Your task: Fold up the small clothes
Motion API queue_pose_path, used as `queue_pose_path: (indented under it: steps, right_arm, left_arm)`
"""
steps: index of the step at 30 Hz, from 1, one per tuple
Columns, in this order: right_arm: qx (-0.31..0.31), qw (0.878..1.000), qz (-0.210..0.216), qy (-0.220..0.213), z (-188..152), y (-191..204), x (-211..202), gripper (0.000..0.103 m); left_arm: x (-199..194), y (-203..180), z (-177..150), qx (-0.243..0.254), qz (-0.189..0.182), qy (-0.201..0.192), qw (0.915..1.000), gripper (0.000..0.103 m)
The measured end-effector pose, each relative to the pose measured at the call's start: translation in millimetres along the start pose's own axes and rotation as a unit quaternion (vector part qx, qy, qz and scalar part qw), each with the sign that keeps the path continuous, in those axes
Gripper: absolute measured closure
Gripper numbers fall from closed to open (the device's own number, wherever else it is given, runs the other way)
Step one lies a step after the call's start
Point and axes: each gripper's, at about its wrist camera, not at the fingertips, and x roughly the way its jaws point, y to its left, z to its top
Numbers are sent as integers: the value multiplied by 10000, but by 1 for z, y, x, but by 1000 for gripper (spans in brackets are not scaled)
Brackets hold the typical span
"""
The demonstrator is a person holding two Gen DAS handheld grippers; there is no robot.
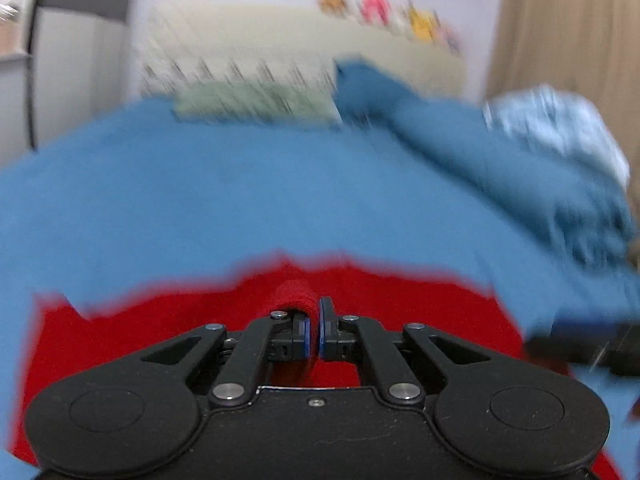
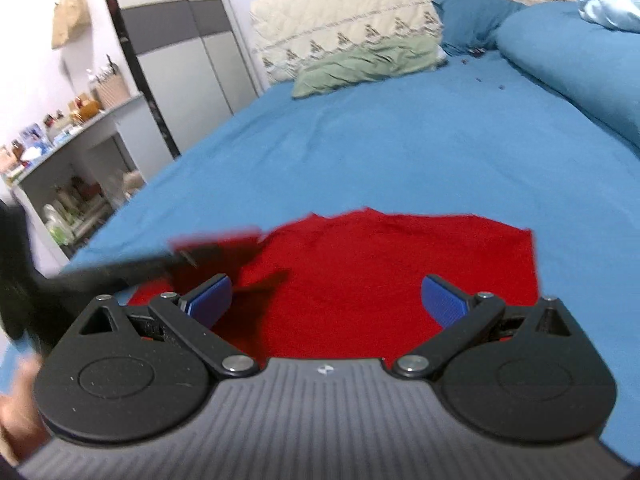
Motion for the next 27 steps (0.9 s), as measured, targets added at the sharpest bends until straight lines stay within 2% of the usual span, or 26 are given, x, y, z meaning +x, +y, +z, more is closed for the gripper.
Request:
queue_pose_path:
  steps: [3,6,7,8,9,10,12,13,14,16,19,21,23,25,27]
  right_arm:
    - [1,9999,-14,150,-7,-12,0,0]
    - [11,9998,0,191,-10,-19,3,0]
    - [33,9998,13,182,-11,-21,3,0]
    - [58,9999,31,158,-10,-22,3,0]
    - [87,9999,54,109,-9,-22,2,0]
    - [101,9999,68,72,-7,-22,1,0]
    - [82,9999,98,25,-2,-18,-1,0]
    - [50,9999,125,45,2,-14,1,0]
    - [-7,9998,156,105,3,-9,4,0]
    - [-199,9992,189,303,0,4,13,0]
    - [-639,9961,180,574,-12,31,31,0]
    - [-989,9926,187,676,-21,52,44,0]
    - [-1484,9860,136,747,-29,74,59,0]
    - [-2323,9695,-187,761,-39,100,77,0]
    - [-3164,9437,-564,784,-52,122,95,1]
  left_arm:
    - [26,-17,-32,214,-29,438,9988,99]
    - [29,-22,-39,310,-45,530,9981,95]
    - [24,-19,-37,304,-59,524,9981,82]
    - [18,-18,-31,278,-92,517,9982,58]
    - [10,-13,-26,233,-113,494,9984,46]
    - [-5,-8,-21,189,-110,405,9989,30]
    - [-33,11,-13,217,35,209,9995,20]
    - [-49,20,-11,275,233,103,9993,8]
    - [-60,29,-12,319,461,3,9984,3]
    - [-78,50,-20,377,868,-105,9955,3]
    - [-77,83,-37,362,1344,161,9901,3]
    - [-64,97,-42,392,1525,455,9865,3]
    - [-57,109,-46,288,1501,583,9865,4]
    - [-52,121,-51,79,1435,708,9871,4]
    - [-46,132,-59,-245,1325,848,9872,4]
